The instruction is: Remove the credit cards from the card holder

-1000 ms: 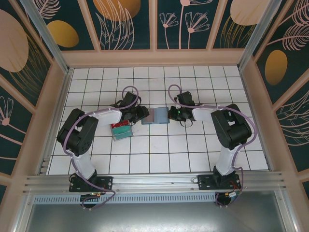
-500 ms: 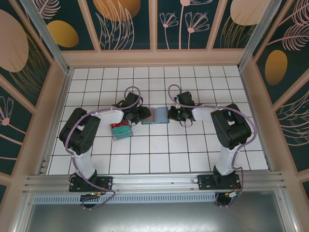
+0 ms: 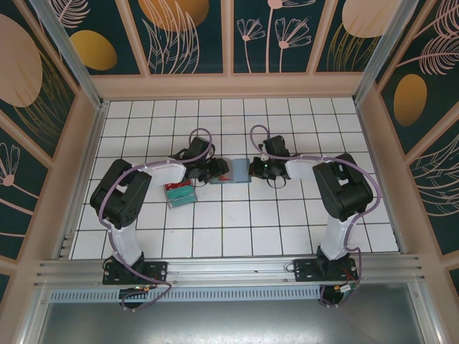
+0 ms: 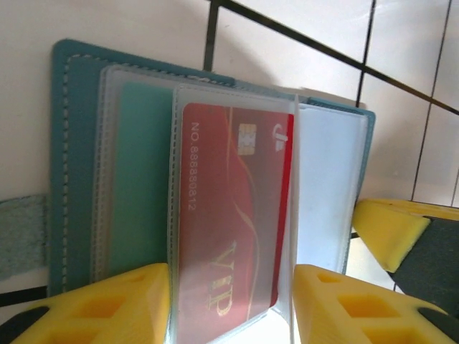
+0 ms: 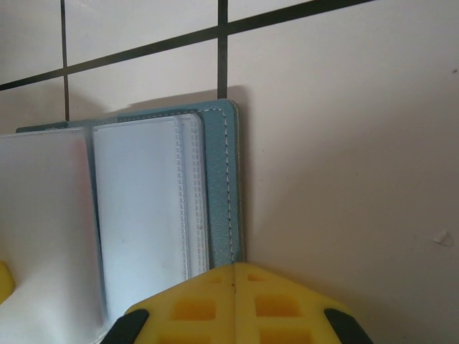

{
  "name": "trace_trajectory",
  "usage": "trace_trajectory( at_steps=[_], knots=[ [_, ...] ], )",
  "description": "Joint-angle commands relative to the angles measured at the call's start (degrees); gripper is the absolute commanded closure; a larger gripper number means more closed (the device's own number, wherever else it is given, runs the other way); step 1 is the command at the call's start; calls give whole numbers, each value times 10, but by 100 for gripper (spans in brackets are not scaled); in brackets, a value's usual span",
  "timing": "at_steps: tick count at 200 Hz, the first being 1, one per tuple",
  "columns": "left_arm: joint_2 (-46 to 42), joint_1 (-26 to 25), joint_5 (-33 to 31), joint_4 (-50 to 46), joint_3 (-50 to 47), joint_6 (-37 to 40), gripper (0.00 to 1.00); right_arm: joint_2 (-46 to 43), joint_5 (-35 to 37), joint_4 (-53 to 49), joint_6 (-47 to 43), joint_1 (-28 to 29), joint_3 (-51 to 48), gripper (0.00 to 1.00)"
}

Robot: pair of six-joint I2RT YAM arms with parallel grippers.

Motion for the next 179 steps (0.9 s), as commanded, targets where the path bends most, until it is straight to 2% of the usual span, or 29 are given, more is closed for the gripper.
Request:
trace_trajectory(
  at_steps=[1,34,85,118,136,179],
  knots=[
    [-5,-5,21,26,13,6,50,21,-4,-14,9,2,-1,100],
    [-10,-8,21,21,22,13,43,20,-3,-15,9,1,-1,100],
    [-8,-11,10,-3,37,21,40,19,-3,-14,8,2,-1,100],
    [-17,-11,17,20,17,25,30,18,-3,-14,9,1,-1,100],
    [-20,-11,14,18,18,28,13,18,-4,-14,10,1,-2,100],
    [-25,-11,-10,-20,31,46,13,15,-3,-14,10,2,-3,100]
  ],
)
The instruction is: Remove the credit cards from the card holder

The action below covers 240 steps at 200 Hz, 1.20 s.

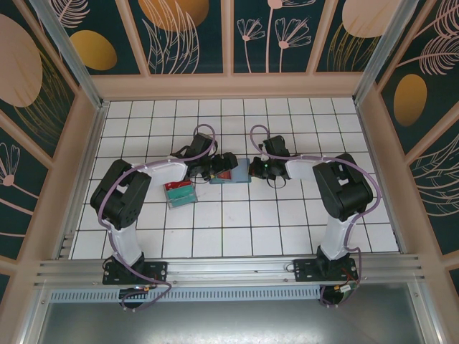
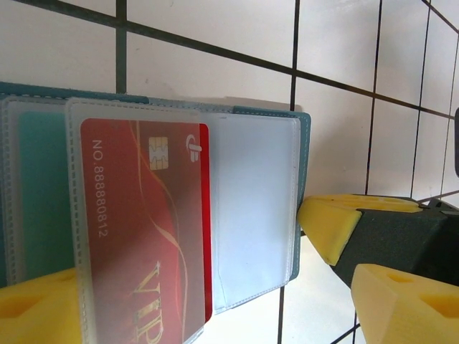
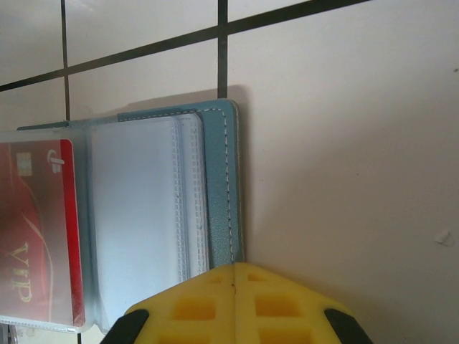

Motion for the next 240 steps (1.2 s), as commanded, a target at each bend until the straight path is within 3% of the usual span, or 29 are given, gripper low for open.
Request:
trace_trajectory(
  at_steps=[1,54,84,103,117,139,161,240],
  knots=[
    [-21,-3,-22,-28,9,23,13,14,-2,-14,8,2,-3,100],
    [-31,9,-63,-85,11,54,17,-18,7,-20,11,1,1,97],
    [-40,19,-86,-95,4,68,28,-40,0,-21,18,7,16,94],
    [-35,25,-85,-91,4,71,44,-44,-11,-19,23,12,30,93],
    [-29,28,-86,-89,4,74,50,-43,-20,-18,28,18,42,93],
    [-20,32,-91,-89,-1,80,79,-39,-36,-14,38,25,57,92],
    [-13,35,-89,-81,-9,82,92,-27,-51,-10,45,31,71,87],
    [13,35,-97,-81,-23,80,97,41,-96,4,68,51,106,83]
  ],
)
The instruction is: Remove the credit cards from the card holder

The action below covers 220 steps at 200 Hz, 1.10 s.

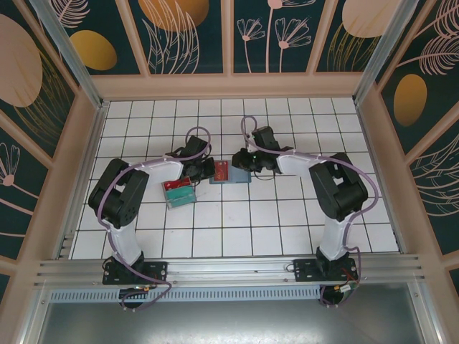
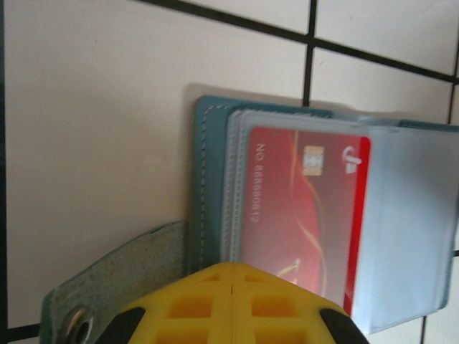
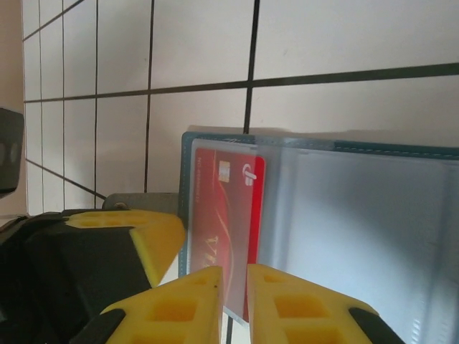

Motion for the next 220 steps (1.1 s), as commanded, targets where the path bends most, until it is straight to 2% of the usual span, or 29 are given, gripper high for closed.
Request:
trace_trajectory(
  at_steps=[1,97,151,220],
  knots=[
    [11,5,-12,-5,-7,5,97,26,-21,6,12,5,22,83],
    [26,5,8,0,-9,-3,95,71,-48,6,19,22,40,81],
    [27,5,14,3,-13,-7,95,86,-28,-22,22,22,47,82],
    [33,4,17,-4,-7,-5,96,53,0,-24,22,19,29,82]
  ],
)
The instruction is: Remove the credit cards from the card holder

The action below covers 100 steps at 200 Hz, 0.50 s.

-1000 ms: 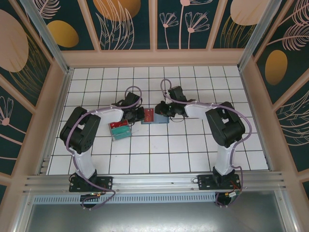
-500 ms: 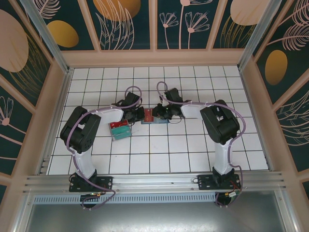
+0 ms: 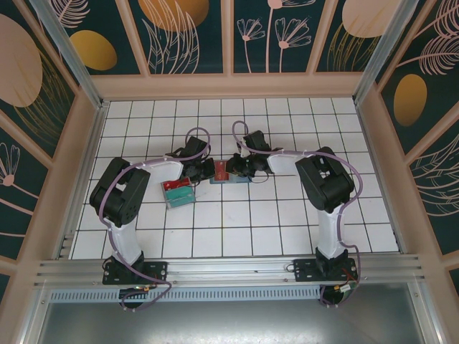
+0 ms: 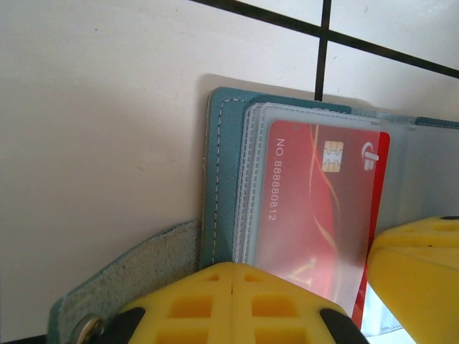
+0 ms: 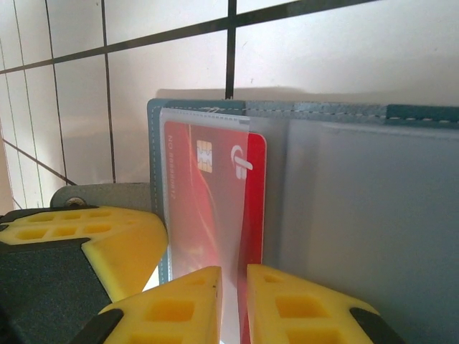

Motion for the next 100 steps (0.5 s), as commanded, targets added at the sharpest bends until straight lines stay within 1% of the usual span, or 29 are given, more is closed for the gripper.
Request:
trace_trajectory(
  at_steps=[1,100],
  knots=[
    [24,2,4,-14,-5,-2,96,-20,24,-19,7,1,-7,82],
    [29,2,5,-20,-1,0,96,-40,27,-2,16,-6,-31,83]
  ],
)
